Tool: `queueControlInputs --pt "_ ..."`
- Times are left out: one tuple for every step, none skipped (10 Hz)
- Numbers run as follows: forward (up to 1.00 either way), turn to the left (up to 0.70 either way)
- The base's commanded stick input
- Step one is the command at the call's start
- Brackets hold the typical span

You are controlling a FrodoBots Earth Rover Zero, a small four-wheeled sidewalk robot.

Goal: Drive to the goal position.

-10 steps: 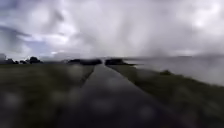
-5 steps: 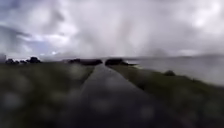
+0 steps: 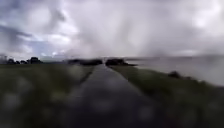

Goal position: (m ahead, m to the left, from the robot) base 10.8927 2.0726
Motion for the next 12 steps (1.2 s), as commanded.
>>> queueControlInputs --pt "0.70 0.00" --pt "0.70 0.00" --pt "0.70 0.00" --pt "0.70 0.00" --pt "0.70 0.00" --pt "0.70 0.00" --pt "0.70 0.00" --pt "0.70 0.00" --pt "0.70 0.00" --pt "0.70 0.00" --pt "0.70 0.00" --pt "0.70 0.00"
